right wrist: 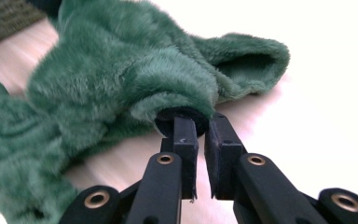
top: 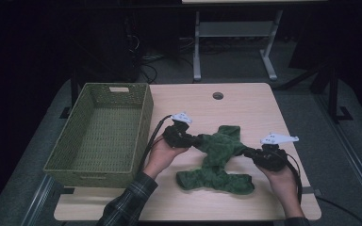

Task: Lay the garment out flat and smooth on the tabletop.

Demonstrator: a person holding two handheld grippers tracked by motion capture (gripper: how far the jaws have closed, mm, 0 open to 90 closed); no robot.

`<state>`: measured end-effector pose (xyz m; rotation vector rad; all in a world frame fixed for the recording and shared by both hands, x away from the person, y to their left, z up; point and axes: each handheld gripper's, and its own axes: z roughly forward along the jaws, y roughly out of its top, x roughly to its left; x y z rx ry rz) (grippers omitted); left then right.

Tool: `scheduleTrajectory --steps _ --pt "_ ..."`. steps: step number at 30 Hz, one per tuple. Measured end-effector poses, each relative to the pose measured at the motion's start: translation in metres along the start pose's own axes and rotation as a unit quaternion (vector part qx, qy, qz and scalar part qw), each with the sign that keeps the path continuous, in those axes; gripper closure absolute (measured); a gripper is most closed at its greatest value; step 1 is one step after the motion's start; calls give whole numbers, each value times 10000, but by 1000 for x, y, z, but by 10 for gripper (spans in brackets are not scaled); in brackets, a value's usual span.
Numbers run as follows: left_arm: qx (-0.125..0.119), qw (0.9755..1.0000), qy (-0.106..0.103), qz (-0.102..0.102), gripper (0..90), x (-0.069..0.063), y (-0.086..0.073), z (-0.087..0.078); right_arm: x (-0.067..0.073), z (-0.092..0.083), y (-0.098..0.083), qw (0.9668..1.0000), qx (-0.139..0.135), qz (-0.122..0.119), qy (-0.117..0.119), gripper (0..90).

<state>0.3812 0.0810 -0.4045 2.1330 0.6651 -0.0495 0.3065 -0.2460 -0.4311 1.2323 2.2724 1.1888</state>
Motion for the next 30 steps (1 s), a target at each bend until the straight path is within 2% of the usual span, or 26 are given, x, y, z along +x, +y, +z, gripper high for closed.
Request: scheduleTrajectory --steps 3,8,10,14,17,19,22,26,27,30 --pt "-7 9997 197 -144 856 2 -8 -10 0 -1 12 9998 -146 -97 64 835" --pt "178 9980 481 -368 859 3 -20 -15 5 3 29 9991 -227 -331 126 835" --pt "338 9969 550 -439 858 4 -25 -11 5 10 30 9990 -152 -392 129 834" --pt "599 9947 591 -593 858 8 -37 1 1 26 25 9992 89 -346 185 833" --pt "805 9928 615 -644 858 11 -43 10 -1 35 20 9989 343 -270 157 831" --pt "905 9920 640 -611 857 13 -47 15 -3 42 15 9982 498 -312 140 831" --pt "949 9917 649 -582 855 14 -49 20 -5 49 10 9969 707 -323 107 831" --pt "906 9918 669 -611 834 14 -50 24 -3 53 5 9961 817 -327 45 822" --pt "864 9919 661 -650 808 14 -50 24 -3 55 3 9960 832 -328 28 811" --pt "915 9916 679 -609 634 11 -45 21 -4 54 0 9959 857 -296 -18 737"
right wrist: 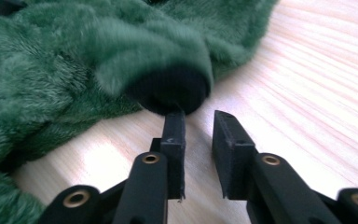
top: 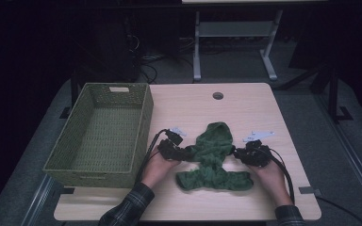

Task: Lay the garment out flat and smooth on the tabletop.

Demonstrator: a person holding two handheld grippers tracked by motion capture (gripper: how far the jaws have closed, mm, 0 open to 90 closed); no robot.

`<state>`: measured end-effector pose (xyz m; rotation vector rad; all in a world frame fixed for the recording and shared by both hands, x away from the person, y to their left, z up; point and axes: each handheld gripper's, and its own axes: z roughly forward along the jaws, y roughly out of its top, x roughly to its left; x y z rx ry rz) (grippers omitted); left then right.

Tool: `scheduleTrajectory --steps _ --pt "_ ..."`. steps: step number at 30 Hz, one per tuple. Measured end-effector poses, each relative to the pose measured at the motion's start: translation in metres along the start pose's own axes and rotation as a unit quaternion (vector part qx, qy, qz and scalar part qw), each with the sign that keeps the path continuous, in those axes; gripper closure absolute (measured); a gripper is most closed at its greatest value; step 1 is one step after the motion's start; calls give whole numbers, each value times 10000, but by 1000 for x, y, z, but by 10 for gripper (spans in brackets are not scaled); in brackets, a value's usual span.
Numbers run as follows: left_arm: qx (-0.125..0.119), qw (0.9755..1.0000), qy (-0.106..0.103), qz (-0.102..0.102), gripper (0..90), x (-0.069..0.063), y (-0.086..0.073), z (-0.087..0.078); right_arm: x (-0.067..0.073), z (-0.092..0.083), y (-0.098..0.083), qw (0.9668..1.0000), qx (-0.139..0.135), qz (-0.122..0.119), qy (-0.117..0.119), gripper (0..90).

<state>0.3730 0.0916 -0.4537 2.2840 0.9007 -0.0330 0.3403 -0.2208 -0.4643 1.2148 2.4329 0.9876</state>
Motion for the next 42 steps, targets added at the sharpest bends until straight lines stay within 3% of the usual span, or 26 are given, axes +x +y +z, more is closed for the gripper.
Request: scheduleTrajectory --steps 2,4,9,14,19,26,29,31,33,38,42 --pt "-107 9999 -15 17 543 -4 4 -5 -2 -7 1 9999 -96 24 16 701" --pt "-228 9996 -83 153 527 -7 8 -13 -3 -16 2 9997 -217 110 34 677" --pt "-552 9982 -84 214 507 -14 21 -30 -9 -37 8 9988 -391 237 151 648" --pt "-754 9967 -4 288 506 -11 36 -33 -15 -36 16 9988 -335 283 218 634" --pt "-895 9946 102 517 504 -4 57 -25 -19 -30 34 9992 -282 195 211 637" --pt "-734 9958 181 521 513 13 78 0 -28 -9 55 9992 -209 236 248 633" --pt "-575 9965 233 566 514 22 82 14 -31 3 56 9988 -288 305 233 636" --pt "-561 9971 176 483 514 28 82 23 -34 10 55 9987 -301 381 184 641" --pt "-385 9976 110 563 514 33 82 31 -37 16 53 9984 -300 446 160 641" --pt "-204 9982 -59 557 519 36 77 45 -40 27 49 9980 -201 565 207 639" --pt "-23 9973 -65 728 542 32 76 52 -37 33 47 9985 -69 513 186 640"
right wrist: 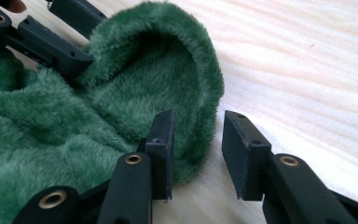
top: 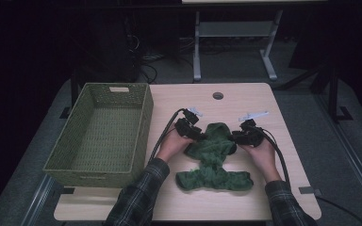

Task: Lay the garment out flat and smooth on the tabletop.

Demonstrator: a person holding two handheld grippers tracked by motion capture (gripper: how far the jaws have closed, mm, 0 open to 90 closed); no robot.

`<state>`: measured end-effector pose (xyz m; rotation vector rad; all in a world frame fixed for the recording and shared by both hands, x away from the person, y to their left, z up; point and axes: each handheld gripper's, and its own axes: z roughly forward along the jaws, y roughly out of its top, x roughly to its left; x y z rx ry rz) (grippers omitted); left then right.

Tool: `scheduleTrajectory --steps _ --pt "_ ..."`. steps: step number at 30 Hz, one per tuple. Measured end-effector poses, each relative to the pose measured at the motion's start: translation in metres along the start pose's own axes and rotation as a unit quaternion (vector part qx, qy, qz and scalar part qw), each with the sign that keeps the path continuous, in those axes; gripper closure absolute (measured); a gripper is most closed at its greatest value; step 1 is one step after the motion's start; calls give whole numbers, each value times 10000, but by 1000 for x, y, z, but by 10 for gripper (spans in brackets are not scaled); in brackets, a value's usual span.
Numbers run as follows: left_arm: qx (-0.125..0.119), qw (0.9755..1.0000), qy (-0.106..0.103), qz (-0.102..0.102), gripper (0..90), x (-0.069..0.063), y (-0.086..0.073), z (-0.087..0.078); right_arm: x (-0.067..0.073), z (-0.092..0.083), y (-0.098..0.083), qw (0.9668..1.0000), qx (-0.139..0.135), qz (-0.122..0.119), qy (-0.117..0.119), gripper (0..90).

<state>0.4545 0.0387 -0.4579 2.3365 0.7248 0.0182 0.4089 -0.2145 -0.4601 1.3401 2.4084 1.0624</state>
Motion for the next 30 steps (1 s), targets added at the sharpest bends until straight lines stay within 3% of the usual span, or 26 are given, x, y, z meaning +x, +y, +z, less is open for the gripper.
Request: scheduleTrajectory --steps 6,10,13,16,19,23,30 --pt "37 10000 -11 76 624 -4 -2 3 1 6 -2 9999 137 -51 -38 673" --pt "96 9998 -39 140 779 -7 -2 2 3 7 -3 9996 219 -151 -56 834" --pt "63 9998 48 188 855 -10 -2 -3 5 7 -2 9993 246 -238 -116 871" --pt "-25 9996 147 243 857 -8 0 -13 6 2 1 9990 183 -339 -240 873" --pt "-242 9990 326 173 847 -6 1 -26 2 -9 6 9985 14 -376 -393 873" --pt "-356 9980 485 212 849 -2 1 -35 -6 -17 8 9983 -67 -294 -493 876" --pt "-481 9944 884 325 864 2 4 -25 -16 -23 16 9972 -183 -342 -634 881"
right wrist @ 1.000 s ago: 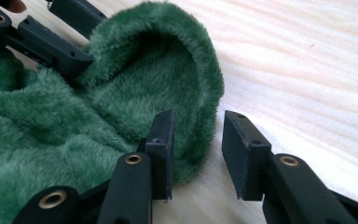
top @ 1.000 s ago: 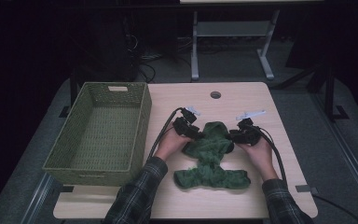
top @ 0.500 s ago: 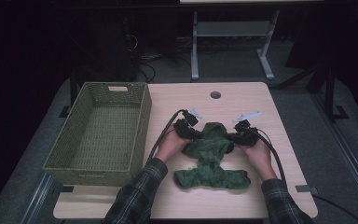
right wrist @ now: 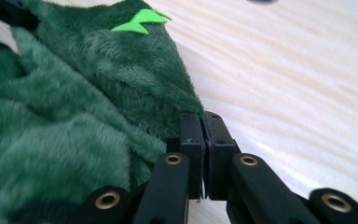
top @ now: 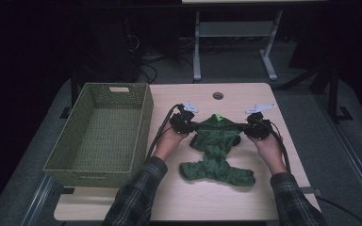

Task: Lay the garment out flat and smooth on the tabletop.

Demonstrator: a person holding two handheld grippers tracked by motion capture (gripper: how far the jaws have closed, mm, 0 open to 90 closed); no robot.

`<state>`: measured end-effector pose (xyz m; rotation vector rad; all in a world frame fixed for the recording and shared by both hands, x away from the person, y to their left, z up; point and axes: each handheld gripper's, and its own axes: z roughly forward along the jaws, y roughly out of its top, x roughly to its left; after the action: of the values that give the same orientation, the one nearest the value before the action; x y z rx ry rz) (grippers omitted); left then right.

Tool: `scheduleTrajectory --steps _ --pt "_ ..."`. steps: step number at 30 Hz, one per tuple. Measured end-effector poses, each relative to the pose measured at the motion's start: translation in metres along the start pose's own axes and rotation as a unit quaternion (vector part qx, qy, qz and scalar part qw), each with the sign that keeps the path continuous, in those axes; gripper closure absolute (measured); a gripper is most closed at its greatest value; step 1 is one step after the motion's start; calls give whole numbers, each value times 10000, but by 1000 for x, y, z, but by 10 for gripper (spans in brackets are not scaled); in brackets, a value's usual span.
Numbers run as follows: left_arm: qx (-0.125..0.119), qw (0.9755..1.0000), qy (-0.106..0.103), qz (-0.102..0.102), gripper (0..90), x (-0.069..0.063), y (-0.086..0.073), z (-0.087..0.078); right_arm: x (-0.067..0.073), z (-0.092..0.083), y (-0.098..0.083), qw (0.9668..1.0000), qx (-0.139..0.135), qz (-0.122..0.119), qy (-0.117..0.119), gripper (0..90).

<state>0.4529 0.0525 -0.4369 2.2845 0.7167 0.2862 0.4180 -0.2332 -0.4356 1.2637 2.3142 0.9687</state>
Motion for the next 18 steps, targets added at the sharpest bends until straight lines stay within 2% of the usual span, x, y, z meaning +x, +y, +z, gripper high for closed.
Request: scheduleTrajectory --steps 5,8,11,13,15,16,18 --pt "254 9997 41 34 871 6 -3 26 -13 15 -12 9993 278 236 86 886" --pt "301 9995 85 93 866 6 -3 34 -15 19 -13 9992 320 243 32 885" --pt "248 9996 105 -23 832 8 -4 35 -13 25 -15 9988 459 169 -20 879" --pt "267 9995 118 -99 755 8 -3 33 -12 26 -15 9990 416 156 -49 864" --pt "277 9995 141 -66 678 9 -1 28 -10 25 -13 9992 376 95 -103 791" --pt "181 9997 137 -123 649 10 0 23 -10 21 -12 9992 368 89 -138 762" --pt "22 9996 110 -259 608 12 3 15 -13 10 -8 9997 149 209 -46 717"
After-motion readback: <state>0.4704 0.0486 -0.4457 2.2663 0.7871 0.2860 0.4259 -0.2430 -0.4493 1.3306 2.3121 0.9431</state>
